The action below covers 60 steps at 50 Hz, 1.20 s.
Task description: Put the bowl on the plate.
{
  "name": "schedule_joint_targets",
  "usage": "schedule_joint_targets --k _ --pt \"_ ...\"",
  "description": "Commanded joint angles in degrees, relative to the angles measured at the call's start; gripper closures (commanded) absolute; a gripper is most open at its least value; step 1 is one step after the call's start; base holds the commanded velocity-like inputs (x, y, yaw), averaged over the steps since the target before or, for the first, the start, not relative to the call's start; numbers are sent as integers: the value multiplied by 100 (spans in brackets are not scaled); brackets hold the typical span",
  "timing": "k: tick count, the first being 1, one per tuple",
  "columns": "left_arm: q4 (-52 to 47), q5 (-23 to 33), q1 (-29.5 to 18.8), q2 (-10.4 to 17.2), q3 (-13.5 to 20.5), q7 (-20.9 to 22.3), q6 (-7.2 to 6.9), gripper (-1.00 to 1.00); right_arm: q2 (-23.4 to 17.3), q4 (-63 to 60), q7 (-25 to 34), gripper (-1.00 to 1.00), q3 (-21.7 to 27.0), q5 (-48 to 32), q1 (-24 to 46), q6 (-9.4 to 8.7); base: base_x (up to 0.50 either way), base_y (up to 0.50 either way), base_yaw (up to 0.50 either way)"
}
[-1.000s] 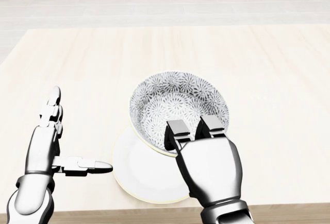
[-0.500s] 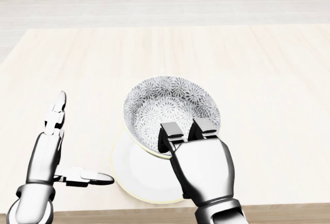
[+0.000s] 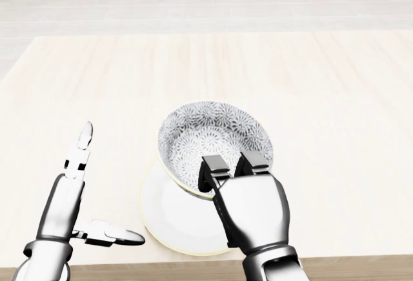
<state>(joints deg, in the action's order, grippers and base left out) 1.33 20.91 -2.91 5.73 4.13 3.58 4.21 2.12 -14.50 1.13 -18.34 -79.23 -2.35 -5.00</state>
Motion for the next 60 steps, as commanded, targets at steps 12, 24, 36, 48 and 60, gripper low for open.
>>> schedule_joint_targets --k 12,24,36,48,60 --pt "-98 96 73 -47 17 75 18 -100 -1 514 -423 100 61 191 78 0 0 0 0" --pt "-91 78 53 -41 35 61 15 -100 7 817 -533 100 95 208 196 0 0 0 0" --pt "173 80 -42 -24 27 -15 79 -100 9 1040 -730 100 -17 163 99 0 0 0 0" --pt "298 77 -108 -6 34 -57 79 -100 -4 989 -782 100 -175 71 -97 0 0 0 0" --pt "312 62 -130 3 36 -57 79 -100 -65 918 -837 100 -311 58 -250 0 0 0 0"
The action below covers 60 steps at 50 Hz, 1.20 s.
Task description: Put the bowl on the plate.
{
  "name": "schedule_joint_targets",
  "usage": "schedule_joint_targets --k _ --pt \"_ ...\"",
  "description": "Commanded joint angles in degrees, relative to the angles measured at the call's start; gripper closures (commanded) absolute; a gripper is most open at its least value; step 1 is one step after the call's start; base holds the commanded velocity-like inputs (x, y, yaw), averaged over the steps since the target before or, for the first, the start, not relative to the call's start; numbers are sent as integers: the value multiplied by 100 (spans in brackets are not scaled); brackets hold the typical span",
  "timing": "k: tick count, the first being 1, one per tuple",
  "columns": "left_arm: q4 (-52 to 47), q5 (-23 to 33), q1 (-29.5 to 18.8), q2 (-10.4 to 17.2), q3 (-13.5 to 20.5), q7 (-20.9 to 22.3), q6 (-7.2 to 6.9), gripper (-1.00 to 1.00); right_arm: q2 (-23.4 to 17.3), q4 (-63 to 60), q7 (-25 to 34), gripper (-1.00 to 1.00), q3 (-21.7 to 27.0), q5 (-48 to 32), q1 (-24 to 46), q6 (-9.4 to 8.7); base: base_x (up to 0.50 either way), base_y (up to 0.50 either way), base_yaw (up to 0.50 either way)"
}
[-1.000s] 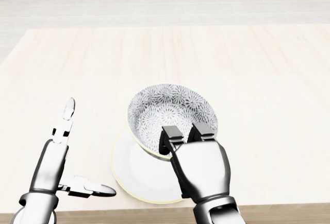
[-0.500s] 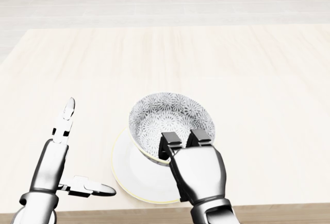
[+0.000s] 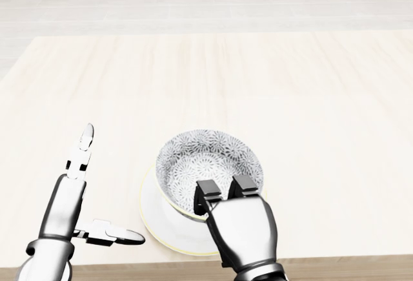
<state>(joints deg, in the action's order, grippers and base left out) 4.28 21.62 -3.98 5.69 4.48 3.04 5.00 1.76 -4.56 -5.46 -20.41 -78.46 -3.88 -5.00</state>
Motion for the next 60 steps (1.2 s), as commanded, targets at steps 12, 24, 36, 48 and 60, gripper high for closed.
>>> schedule_joint_targets --k 12,24,36,48,60 --pt "-29 8 -6 2 -6 -9 0 -100 -30 -62 -156 100 -102 -17 -55 0 0 0 0" --pt "-110 13 39 -5 -9 13 0 -100 -34 -107 -135 100 -118 -32 -83 0 0 0 0" --pt "-81 17 43 -5 -1 5 0 -100 -22 -29 -178 100 -134 -14 -73 0 0 0 0" --pt "-67 5 59 2 4 10 0 -100 -2 62 -199 100 -156 -11 -34 0 0 0 0" --pt "-5 0 37 6 10 0 0 -100 35 317 -278 100 -105 32 90 0 0 0 0"
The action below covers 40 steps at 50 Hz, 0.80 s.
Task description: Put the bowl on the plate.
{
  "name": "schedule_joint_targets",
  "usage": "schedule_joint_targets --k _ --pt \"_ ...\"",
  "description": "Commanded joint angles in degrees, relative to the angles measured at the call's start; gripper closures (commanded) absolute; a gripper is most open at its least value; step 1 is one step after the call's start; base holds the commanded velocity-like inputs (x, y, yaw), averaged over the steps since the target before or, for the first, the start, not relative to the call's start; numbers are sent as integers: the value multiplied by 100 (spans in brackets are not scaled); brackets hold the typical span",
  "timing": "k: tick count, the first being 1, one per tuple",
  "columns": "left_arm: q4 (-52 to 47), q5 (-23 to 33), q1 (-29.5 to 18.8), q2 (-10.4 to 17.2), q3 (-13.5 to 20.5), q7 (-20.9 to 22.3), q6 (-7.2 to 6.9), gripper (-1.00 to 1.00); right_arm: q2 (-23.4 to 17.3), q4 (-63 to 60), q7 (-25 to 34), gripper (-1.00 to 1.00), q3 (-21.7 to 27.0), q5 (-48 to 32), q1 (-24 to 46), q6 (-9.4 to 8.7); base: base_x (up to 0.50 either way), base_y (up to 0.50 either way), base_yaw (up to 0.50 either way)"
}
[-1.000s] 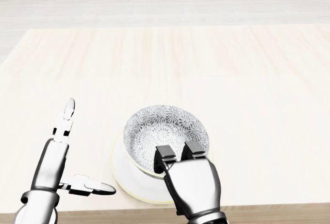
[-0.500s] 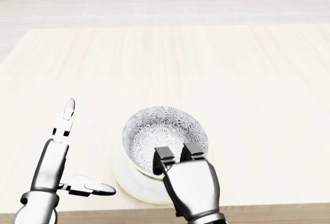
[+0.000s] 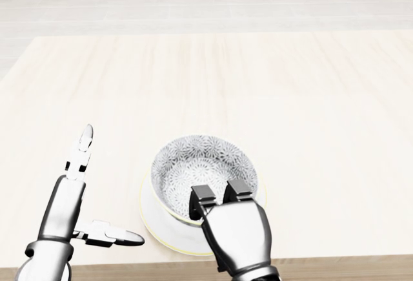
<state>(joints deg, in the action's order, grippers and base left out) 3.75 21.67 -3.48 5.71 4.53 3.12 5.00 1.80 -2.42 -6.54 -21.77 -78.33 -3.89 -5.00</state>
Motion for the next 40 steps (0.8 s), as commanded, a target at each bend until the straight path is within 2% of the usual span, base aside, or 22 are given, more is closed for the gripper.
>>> schedule_joint_targets --k 1,40 --pt "67 -5 -16 6 3 -9 0 -100 32 113 -173 100 38 25 100 0 0 0 0" --pt "76 -10 10 3 3 1 0 -100 66 325 -202 100 114 53 205 0 0 0 0"
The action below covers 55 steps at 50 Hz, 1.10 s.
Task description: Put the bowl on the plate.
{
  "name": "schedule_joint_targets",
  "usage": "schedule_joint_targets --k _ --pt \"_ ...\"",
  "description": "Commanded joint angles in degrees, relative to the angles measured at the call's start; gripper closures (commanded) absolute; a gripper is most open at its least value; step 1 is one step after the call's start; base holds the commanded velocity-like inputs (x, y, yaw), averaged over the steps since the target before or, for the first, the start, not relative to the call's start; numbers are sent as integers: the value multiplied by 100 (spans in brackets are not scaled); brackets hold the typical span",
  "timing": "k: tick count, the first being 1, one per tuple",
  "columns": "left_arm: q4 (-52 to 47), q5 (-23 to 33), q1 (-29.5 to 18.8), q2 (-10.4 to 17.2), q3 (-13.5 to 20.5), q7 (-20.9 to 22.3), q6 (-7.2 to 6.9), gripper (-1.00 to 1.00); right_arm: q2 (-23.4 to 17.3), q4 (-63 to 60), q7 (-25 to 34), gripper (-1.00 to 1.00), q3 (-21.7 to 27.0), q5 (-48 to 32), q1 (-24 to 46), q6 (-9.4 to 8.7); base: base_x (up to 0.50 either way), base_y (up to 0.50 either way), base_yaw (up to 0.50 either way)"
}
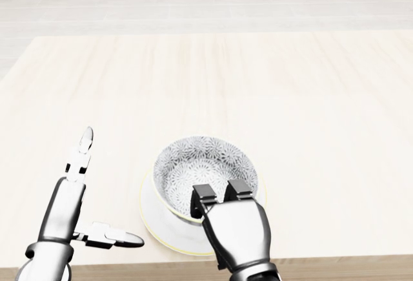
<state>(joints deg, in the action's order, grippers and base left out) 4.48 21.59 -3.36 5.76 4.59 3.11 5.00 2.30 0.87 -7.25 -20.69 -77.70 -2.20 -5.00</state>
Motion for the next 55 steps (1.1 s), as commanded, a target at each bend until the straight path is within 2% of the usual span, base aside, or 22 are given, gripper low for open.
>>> schedule_joint_targets --k 1,41,55 --pt "-3 0 0 -4 -6 2 0 -100 16 6 -137 100 8 -15 41 0 0 0 0" --pt "-138 -3 60 -12 2 35 0 -100 41 222 -170 100 80 13 143 0 0 0 0" --pt "-71 -24 55 0 19 34 0 -100 51 298 -204 91 57 2 146 0 0 0 0"
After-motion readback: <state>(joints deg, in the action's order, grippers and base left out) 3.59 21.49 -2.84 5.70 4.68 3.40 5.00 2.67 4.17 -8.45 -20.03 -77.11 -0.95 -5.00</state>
